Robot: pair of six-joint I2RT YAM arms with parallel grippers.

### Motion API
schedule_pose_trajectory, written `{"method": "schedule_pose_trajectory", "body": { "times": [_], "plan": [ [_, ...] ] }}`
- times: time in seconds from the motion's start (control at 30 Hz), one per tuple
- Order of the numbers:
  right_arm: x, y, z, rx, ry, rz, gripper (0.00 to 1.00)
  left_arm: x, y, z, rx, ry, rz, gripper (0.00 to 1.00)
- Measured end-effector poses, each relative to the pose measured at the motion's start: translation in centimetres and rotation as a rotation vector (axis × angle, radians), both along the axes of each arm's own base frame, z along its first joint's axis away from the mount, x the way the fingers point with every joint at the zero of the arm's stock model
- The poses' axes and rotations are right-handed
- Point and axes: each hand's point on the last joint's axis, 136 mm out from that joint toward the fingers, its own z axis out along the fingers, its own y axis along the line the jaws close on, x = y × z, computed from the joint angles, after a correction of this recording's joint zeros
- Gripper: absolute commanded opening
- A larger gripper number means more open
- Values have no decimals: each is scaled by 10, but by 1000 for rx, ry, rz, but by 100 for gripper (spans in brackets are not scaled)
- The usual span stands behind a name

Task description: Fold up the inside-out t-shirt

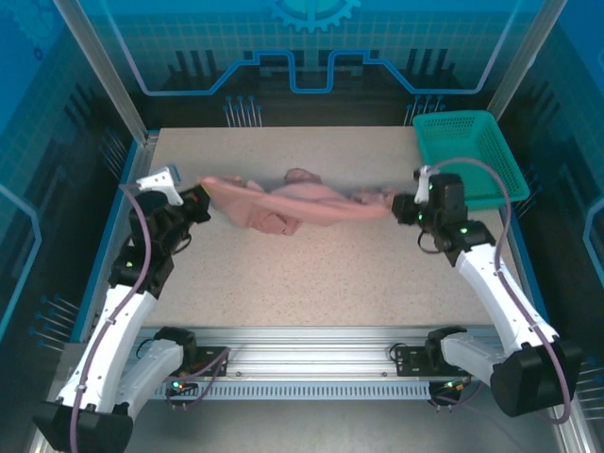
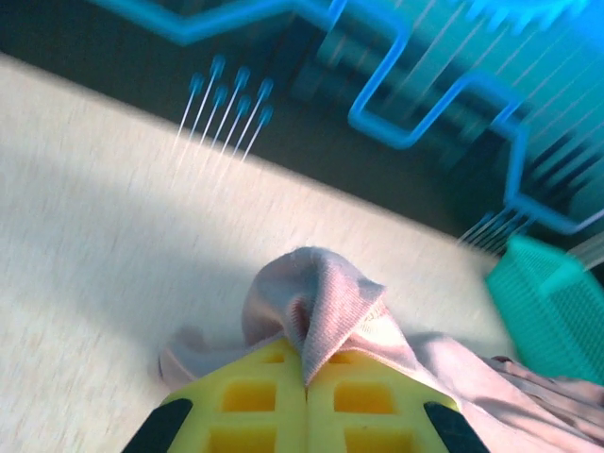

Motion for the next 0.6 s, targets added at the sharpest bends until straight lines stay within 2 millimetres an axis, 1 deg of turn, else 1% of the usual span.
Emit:
{"method": "schedule_pose_trajectory", "body": {
  "times": [0.07,0.1,0.13,0.2,0.33,0.5,0.6],
  "plan": [
    [-21,-4,-47,-7,143,-21,42,-5,-2,-32,-3,85,-13,0],
    [-30,-6,-64,-9,196,-29,45,-7,-4,-42,-13,116,-19,0],
    [-36,-6,-73,-9,229,-34,48,-9,-6,-47,-21,133,-28,0],
    [-40,-4,-80,-10,261,-32,54,-10,-9,-53,-34,151,-44,0],
    [-34,13,-88,-35,295,17,56,-11,-13,-53,-56,157,-60,0],
    [-14,40,-105,-125,354,111,56,-11,-15,-57,-64,168,-71,0],
    [3,61,-108,-191,350,179,55,-11,-17,-59,-65,176,-76,0]
  ]
}}
